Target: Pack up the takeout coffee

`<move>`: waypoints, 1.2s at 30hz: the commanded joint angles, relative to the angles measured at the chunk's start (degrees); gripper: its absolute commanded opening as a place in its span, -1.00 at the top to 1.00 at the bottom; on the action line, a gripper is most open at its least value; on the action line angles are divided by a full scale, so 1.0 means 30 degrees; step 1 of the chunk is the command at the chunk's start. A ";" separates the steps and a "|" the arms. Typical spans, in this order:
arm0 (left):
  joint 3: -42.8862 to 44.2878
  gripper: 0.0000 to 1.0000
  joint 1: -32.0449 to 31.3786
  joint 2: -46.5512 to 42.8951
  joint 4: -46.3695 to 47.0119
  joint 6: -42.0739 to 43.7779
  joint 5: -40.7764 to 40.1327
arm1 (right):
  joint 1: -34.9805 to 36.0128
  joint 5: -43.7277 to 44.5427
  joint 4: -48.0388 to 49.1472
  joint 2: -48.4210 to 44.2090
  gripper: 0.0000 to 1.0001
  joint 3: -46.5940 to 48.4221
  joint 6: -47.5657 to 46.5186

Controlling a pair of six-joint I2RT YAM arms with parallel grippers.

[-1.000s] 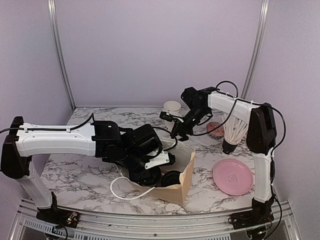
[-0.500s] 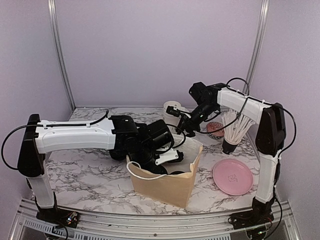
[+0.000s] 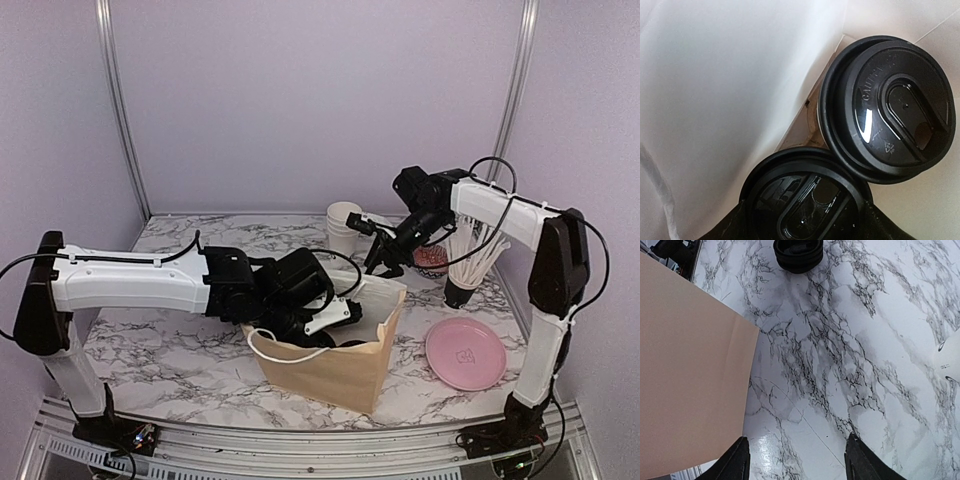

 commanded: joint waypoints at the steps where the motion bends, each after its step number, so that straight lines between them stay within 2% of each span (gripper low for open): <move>1: -0.0901 0.18 -0.0132 0.1263 -0.1739 -0.2609 -0.1535 | -0.0062 -0.0149 0.0987 -0.1201 -0.26 -0.0329 0.0716; 5: 0.0095 0.18 -0.0159 0.2487 -0.1924 -0.4391 -0.1041 | -0.0062 -0.0035 0.1138 -0.1390 -0.25 -0.0623 0.0893; 11: 0.0573 0.14 -0.0161 0.3965 -0.1842 -0.3870 -0.0852 | -0.0072 -0.0024 0.1138 -0.1267 -0.26 -0.0698 0.1024; 20: -0.0034 -0.04 -0.0219 0.1312 -0.1713 -0.3611 0.0104 | -0.0088 -0.0379 0.1064 -0.1216 -0.25 -0.0420 0.1282; 31: 0.0836 -0.60 -0.0219 -0.0815 -0.1703 -0.3631 -0.0104 | -0.0073 -0.0760 0.0737 -0.1780 -0.26 -0.0418 0.1437; 34: 0.1043 -0.96 -0.0219 -0.1560 -0.1681 -0.3624 0.0034 | -0.0073 -0.0759 0.0658 -0.1964 -0.26 -0.0491 0.1437; 36: 0.1182 -0.98 -0.0219 -0.1877 -0.1704 -0.3631 0.0086 | -0.0073 -0.0802 0.0600 -0.2042 -0.26 -0.0528 0.1437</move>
